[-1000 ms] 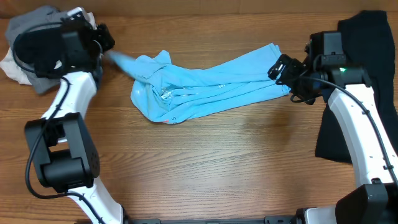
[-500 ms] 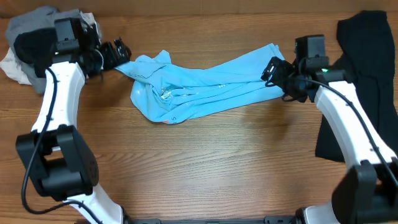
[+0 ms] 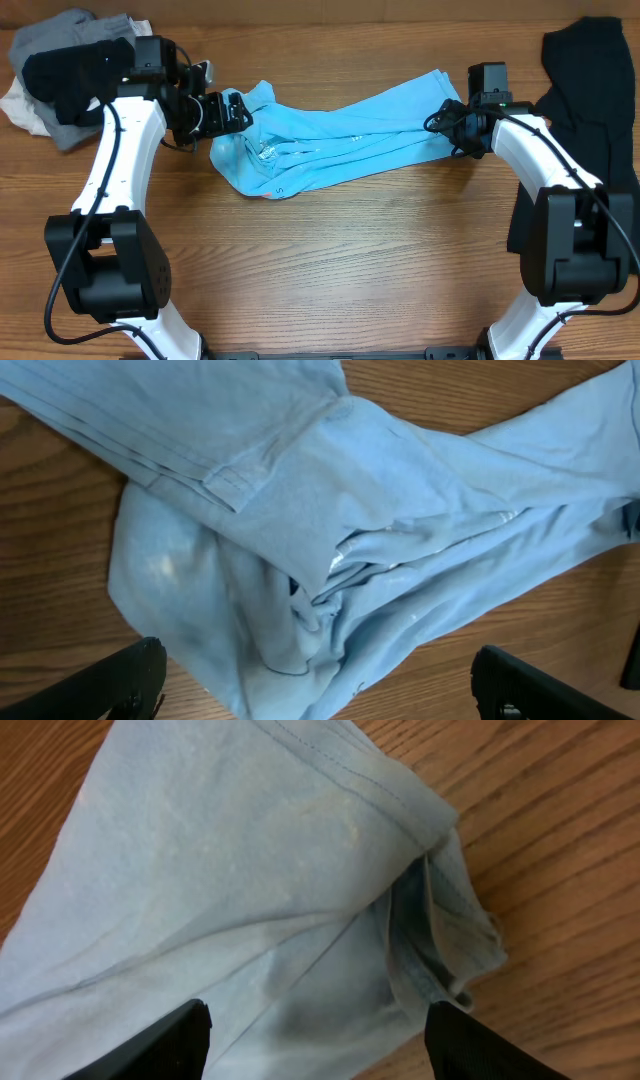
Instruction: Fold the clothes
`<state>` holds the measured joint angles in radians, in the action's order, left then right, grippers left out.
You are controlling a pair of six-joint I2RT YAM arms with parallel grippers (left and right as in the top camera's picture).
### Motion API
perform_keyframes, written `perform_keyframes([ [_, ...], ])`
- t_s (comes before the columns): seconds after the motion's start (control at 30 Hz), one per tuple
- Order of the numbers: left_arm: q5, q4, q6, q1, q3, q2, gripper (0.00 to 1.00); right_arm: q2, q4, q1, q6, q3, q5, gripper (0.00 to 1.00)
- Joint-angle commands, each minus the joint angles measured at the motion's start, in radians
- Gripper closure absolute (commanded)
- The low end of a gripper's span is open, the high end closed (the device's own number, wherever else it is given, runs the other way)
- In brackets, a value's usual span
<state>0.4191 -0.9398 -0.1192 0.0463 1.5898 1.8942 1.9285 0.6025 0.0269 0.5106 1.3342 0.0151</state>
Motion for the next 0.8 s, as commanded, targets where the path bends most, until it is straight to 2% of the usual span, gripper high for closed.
perform_keyframes([
  [0.0, 0.015, -0.002, 0.030, -0.009, -0.004, -0.023, 0.00, 0.030, -0.020, -0.002, -0.026, -0.002, -0.022, 0.27],
  [0.33, 0.015, -0.006, 0.031, -0.016, -0.004, -0.023, 0.00, 0.100, -0.116, -0.002, -0.101, -0.002, -0.071, 0.30],
  [0.57, -0.014, -0.006, 0.031, -0.016, -0.004, -0.023, 0.00, 0.148, -0.115, -0.002, -0.100, -0.002, -0.083, 0.37],
  [0.67, -0.035, -0.006, 0.031, -0.016, -0.004, -0.023, 0.00, 0.148, -0.117, -0.002, -0.100, -0.002, -0.082, 0.47],
  [0.77, -0.035, -0.006, 0.031, -0.016, -0.004, -0.023, 0.00, 0.148, -0.115, -0.002, -0.100, 0.001, -0.086, 0.63],
])
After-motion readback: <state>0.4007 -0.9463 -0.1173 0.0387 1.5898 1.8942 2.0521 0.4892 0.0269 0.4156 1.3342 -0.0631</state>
